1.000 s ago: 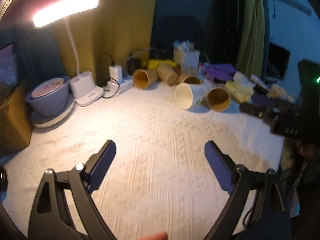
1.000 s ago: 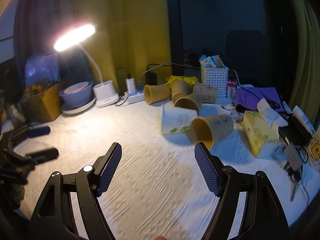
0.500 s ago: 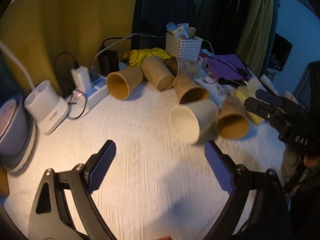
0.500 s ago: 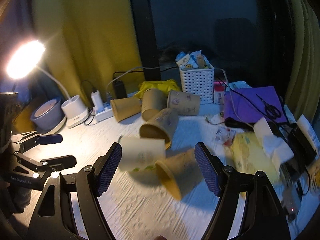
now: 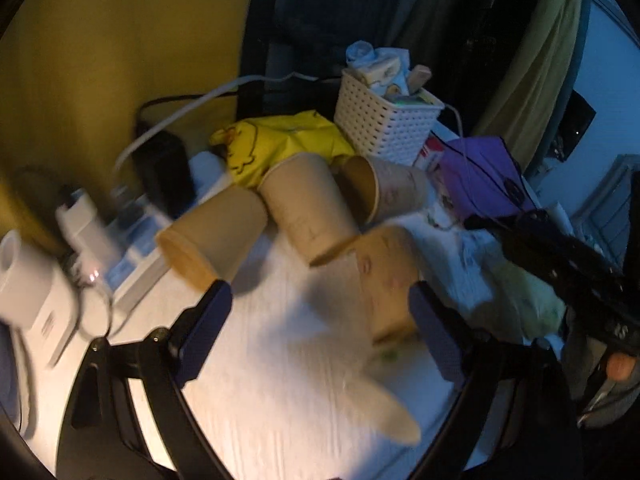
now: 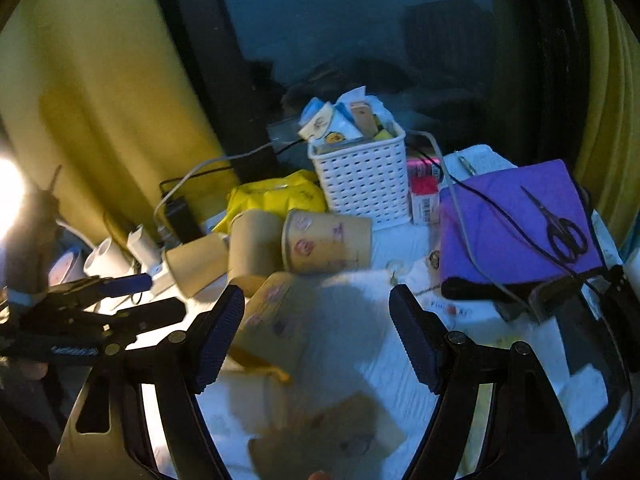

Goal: Flip cup upright
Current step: 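Move the left gripper toward the tan paper cups lying by the white basket, then close the left gripper on the tan drawn paper cup lying on its side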

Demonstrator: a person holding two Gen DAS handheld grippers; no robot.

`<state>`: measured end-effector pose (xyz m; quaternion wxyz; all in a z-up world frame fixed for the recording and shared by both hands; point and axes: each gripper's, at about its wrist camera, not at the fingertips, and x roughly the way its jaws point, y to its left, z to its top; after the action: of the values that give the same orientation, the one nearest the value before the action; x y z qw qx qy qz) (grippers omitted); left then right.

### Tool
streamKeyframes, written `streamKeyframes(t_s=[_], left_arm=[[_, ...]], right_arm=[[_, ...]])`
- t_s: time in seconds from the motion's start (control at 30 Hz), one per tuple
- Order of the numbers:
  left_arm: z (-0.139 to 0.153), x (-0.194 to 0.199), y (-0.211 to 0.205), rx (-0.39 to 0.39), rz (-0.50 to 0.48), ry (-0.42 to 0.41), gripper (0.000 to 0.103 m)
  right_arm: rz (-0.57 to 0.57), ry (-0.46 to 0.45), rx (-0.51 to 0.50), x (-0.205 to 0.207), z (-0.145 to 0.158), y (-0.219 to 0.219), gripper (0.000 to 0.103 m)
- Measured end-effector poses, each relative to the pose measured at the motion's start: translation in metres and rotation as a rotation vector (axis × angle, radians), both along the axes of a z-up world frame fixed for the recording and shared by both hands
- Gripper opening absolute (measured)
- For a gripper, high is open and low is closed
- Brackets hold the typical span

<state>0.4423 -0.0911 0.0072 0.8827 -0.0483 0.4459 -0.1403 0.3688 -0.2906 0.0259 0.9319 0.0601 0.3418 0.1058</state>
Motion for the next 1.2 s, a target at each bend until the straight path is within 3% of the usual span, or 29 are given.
streamKeyframes(t_s=[0.4,0.47,0.77,0.9,1.03,1.2], left_arm=[[-0.025,0.064,-0.016,-0.049,0.047,0.061,0.090],[-0.031,0.069,-0.017,-0.051,0.046,0.076,0.084],[-0.036,0.072,-0.024,0.048,0.067,0.065,0.079],[-0.039,0.071,-0.029,0.101,0.061,0.050,0.072],[-0.037,0.068,-0.039,0.140,0.030,0.037,0.059],[-0.036,0.066,-0.036,0.126,0.018,0.045,0.057]], right_arm=[[-0.009,0.023,0.020,0.027,-0.009,-0.012,0.078],[-0.008,0.026,0.020,0.028,-0.011,-0.013,0.078],[-0.005,0.030,0.027,0.030,-0.017,-0.013,0.078],[-0.005,0.030,0.030,0.029,-0.017,-0.012,0.078],[-0.003,0.023,0.029,0.027,-0.014,-0.012,0.078],[0.000,0.021,0.037,0.026,-0.014,-0.013,0.078]])
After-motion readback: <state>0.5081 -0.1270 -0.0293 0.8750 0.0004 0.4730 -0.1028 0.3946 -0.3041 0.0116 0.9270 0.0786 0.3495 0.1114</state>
